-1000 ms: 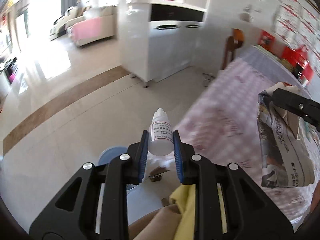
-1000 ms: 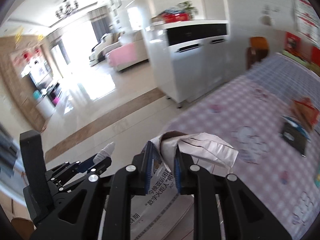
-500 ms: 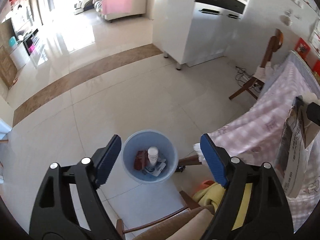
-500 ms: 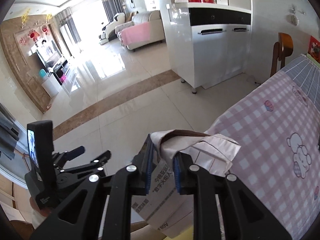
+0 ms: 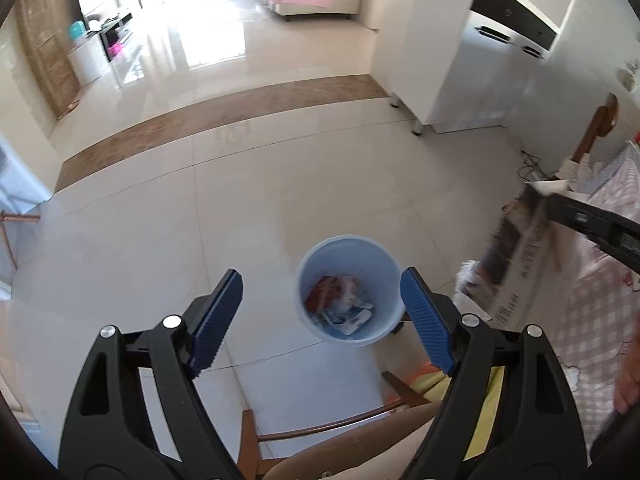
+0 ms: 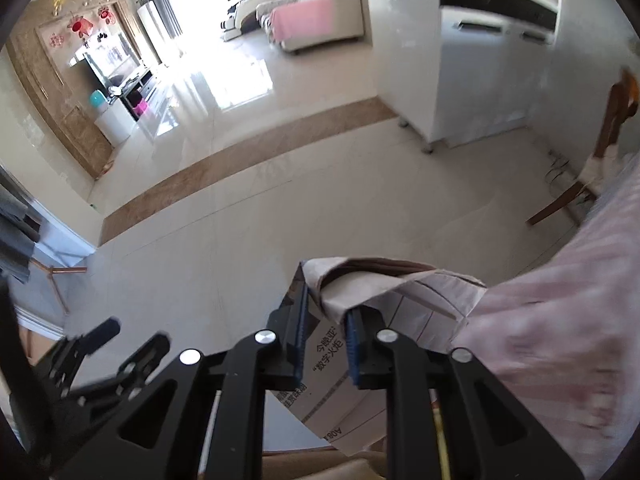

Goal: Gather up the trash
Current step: 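Open the left tool to drop the bottle while the right tool drops the newspaper, then move both tools back over the table toward the wrappers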

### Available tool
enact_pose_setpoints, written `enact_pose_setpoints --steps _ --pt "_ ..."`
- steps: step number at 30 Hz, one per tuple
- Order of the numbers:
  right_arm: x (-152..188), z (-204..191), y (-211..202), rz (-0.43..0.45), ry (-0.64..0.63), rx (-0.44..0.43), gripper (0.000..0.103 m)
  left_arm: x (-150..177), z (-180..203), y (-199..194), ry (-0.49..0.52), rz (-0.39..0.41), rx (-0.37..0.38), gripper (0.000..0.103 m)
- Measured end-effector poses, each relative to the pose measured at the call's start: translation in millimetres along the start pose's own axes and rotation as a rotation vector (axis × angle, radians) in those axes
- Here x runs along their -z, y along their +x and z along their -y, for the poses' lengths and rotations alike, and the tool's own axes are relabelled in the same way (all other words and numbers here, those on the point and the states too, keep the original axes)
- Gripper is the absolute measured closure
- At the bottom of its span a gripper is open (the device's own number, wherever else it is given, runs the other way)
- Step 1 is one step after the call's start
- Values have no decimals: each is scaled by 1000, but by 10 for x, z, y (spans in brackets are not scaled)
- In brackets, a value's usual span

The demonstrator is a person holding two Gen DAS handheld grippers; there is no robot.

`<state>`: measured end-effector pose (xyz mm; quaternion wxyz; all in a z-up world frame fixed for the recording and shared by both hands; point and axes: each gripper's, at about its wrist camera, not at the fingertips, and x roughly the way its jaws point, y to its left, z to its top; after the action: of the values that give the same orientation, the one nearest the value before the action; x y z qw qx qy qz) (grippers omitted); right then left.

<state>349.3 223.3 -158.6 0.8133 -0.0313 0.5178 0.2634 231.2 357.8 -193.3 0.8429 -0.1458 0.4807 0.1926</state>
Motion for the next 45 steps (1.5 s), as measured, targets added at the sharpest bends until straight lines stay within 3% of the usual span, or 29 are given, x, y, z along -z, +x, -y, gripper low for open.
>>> enact_pose_setpoints --steps 2,3,4,7,16,26,31,39,45 --pt "-2 -26 240 -77 31 -19 61 42 -90 -1 -17 -8 -23 23" --pt "1 -56 317 -104 30 -15 43 58 -129 -2 -24 -12 -31 23" --pt "25 -95 368 -122 12 6 37 80 -167 -14 -33 -17 -40 23" --pt "97 -159 337 -97 -23 49 37 127 -235 -62 -42 -12 -50 23" --pt "293 -113 29 -60 -22 46 37 118 -61 -246 -12 29 -36 23" --pt "483 123 -926 98 -17 30 37 137 428 -627 72 104 13 23" --pt "567 374 -1452 190 21 41 37 145 797 -921 130 166 61 23" --pt "855 1061 -2234 316 130 156 37 238 1366 -1368 230 249 150 23" --pt "1175 1716 -2705 387 269 247 37 368 1903 -1700 341 289 267 23"
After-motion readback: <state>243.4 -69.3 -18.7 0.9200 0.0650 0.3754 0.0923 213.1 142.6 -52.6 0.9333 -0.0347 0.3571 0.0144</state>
